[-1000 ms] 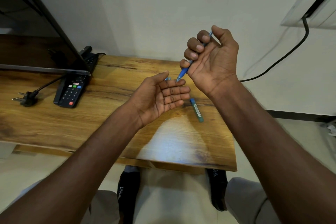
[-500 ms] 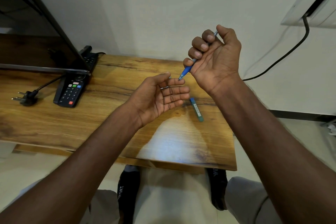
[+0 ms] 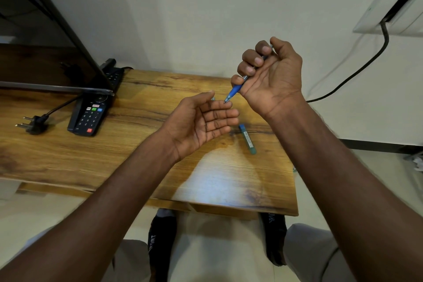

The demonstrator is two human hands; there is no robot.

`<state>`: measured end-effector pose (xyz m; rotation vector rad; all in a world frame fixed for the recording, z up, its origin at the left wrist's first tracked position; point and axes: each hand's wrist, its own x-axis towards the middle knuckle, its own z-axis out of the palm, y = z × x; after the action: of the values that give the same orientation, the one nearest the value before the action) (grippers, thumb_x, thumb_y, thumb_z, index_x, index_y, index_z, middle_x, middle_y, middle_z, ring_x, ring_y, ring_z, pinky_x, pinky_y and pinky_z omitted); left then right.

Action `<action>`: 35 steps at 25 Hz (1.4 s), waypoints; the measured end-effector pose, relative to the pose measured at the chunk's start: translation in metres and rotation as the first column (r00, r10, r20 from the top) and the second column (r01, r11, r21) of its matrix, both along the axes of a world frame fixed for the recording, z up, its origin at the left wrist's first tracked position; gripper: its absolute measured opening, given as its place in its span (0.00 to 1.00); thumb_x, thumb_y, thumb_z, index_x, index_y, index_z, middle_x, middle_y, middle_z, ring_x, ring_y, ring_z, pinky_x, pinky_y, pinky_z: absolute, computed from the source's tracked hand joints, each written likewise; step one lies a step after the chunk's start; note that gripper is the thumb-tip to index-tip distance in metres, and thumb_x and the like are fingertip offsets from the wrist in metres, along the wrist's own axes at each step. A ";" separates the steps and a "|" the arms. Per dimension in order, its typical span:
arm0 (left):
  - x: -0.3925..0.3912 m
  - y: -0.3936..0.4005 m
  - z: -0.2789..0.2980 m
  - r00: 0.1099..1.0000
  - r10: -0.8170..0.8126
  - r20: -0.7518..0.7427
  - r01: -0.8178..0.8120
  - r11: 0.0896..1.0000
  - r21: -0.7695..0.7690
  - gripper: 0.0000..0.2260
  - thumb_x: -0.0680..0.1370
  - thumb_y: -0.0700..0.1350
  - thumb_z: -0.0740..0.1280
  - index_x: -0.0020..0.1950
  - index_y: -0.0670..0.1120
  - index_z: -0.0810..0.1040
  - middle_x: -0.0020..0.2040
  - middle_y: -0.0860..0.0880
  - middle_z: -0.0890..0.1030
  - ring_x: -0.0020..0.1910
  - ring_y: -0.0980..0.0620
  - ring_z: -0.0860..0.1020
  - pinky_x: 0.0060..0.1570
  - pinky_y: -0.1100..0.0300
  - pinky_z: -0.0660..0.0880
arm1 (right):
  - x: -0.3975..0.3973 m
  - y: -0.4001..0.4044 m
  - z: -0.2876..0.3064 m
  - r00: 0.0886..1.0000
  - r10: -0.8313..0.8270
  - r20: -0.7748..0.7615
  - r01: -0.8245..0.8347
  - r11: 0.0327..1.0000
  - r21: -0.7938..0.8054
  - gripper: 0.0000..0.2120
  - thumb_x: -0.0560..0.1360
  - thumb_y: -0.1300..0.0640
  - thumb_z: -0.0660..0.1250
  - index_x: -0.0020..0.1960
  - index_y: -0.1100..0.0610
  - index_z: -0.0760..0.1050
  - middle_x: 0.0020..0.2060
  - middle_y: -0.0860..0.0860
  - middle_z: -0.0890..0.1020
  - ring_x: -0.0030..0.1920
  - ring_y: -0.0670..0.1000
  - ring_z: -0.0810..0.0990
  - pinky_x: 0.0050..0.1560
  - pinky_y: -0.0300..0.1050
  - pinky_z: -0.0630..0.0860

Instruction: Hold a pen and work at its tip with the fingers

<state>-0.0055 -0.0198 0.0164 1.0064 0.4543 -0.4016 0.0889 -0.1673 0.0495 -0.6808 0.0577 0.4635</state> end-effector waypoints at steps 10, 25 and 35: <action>-0.001 0.000 0.001 1.000 0.007 -0.006 -0.008 1.000 -0.010 0.18 0.84 0.52 0.63 0.55 0.39 0.85 0.53 0.39 0.88 0.51 0.44 0.87 0.57 0.55 0.81 | 0.001 -0.002 -0.002 1.000 0.006 -0.024 -0.005 1.000 0.026 0.20 0.84 0.44 0.54 0.37 0.52 0.68 0.30 0.47 0.65 0.30 0.48 0.63 0.36 0.44 0.61; -0.002 0.000 0.003 1.000 0.017 0.003 -0.017 1.000 -0.018 0.17 0.83 0.51 0.64 0.55 0.39 0.85 0.54 0.39 0.87 0.52 0.44 0.87 0.58 0.54 0.80 | 0.001 -0.003 -0.002 0.999 0.007 -0.054 -0.004 0.997 0.072 0.20 0.83 0.44 0.54 0.36 0.51 0.66 0.31 0.47 0.64 0.30 0.49 0.62 0.37 0.44 0.61; -0.002 0.001 0.003 1.000 0.013 0.004 -0.013 1.000 -0.003 0.14 0.82 0.48 0.65 0.51 0.40 0.87 0.52 0.40 0.88 0.50 0.45 0.87 0.56 0.55 0.82 | 0.001 -0.002 -0.003 0.999 0.018 -0.047 -0.015 0.997 0.073 0.19 0.84 0.45 0.53 0.37 0.51 0.66 0.31 0.47 0.64 0.30 0.49 0.63 0.37 0.45 0.61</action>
<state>-0.0072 -0.0190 0.0196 1.0007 0.4561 -0.3880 0.0901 -0.1691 0.0466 -0.5989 0.0796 0.4953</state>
